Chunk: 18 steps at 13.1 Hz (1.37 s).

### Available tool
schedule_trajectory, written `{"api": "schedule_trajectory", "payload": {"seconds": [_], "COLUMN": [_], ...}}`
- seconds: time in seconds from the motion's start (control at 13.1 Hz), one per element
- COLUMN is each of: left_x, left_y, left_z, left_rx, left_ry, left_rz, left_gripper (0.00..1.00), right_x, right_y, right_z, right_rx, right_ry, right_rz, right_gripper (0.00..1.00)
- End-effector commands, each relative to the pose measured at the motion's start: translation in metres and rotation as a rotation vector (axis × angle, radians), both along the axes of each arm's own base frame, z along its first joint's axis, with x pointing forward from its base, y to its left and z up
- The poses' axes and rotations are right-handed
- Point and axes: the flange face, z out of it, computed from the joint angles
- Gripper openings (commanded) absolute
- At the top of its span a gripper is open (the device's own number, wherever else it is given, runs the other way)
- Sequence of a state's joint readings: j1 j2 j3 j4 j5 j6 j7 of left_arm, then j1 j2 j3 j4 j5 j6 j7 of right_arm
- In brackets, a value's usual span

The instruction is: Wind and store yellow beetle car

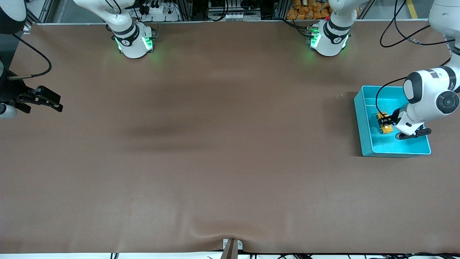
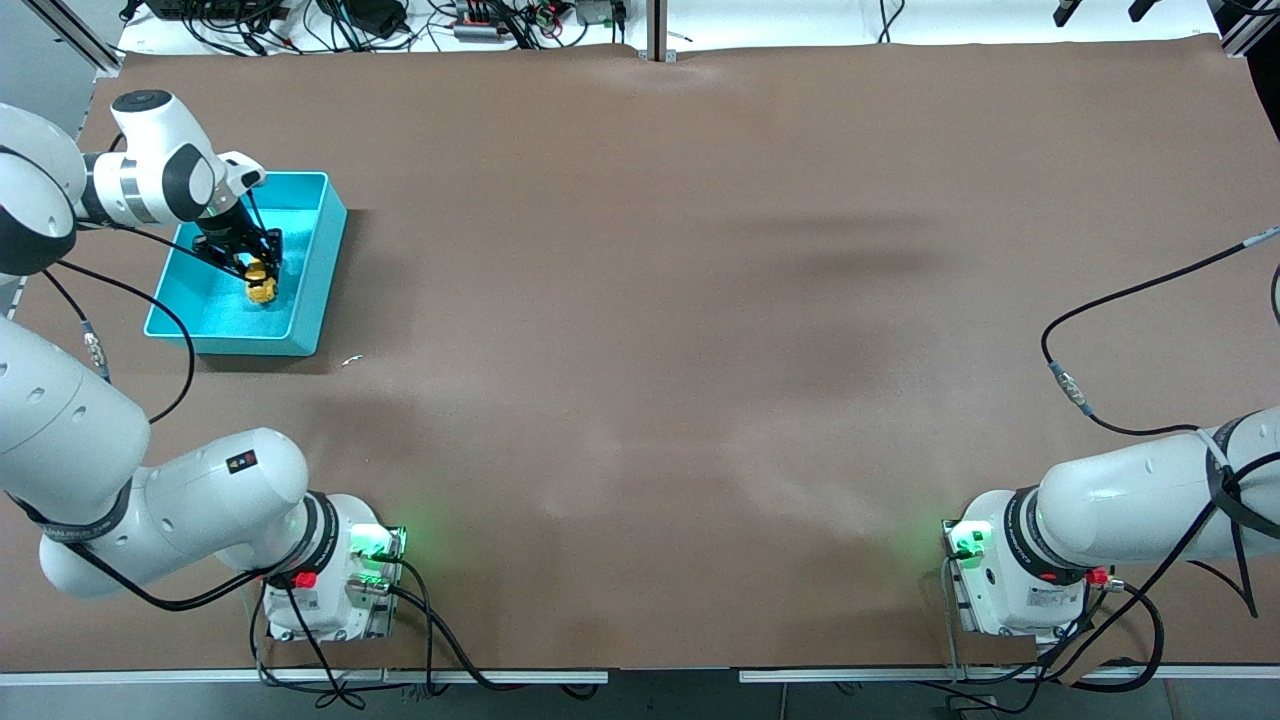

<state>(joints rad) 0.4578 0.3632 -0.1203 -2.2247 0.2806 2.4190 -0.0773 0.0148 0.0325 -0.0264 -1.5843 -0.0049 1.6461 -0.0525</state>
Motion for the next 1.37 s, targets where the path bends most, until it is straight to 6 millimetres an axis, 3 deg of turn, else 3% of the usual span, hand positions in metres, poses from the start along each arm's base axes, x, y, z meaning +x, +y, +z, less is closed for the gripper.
{"api": "schedule_trajectory", "payload": {"seconds": [0.0, 0.08, 0.15, 0.38, 0.76, 1.07, 1.3], "left_x": [0.010, 0.011, 0.015, 0.030, 0.048, 0.059, 0.068], "left_y": [0.003, 0.004, 0.005, 0.001, -0.018, -0.049, -0.079], "left_z": [0.005, 0.007, 0.011, 0.030, 0.099, 0.209, 0.296], "left_rx": [0.018, 0.019, 0.021, 0.048, 0.092, 0.127, 0.046], "left_ry": [-0.023, -0.029, -0.040, -0.092, -0.115, -0.115, -0.123], "left_rz": [0.001, 0.004, 0.011, 0.103, 0.057, -0.102, -0.073], "left_gripper": [0.72, 0.95, 1.00, 1.00, 1.00, 1.00, 1.00], "right_x": [-0.007, -0.006, -0.004, -0.004, -0.004, -0.004, -0.005], "right_y": [0.000, -0.002, -0.001, 0.000, 0.008, 0.005, -0.001], "right_z": [0.003, 0.003, 0.000, 0.005, 0.017, 0.013, 0.014], "right_rx": [0.001, 0.001, 0.000, -0.001, -0.001, 0.001, -0.001], "right_ry": [-0.001, -0.006, -0.007, -0.024, -0.066, -0.055, -0.049], "right_rz": [0.010, 0.005, 0.008, 0.011, 0.025, 0.010, -0.004], "right_gripper": [1.00, 1.00, 1.00, 1.00, 1.00, 1.00, 1.00]}}
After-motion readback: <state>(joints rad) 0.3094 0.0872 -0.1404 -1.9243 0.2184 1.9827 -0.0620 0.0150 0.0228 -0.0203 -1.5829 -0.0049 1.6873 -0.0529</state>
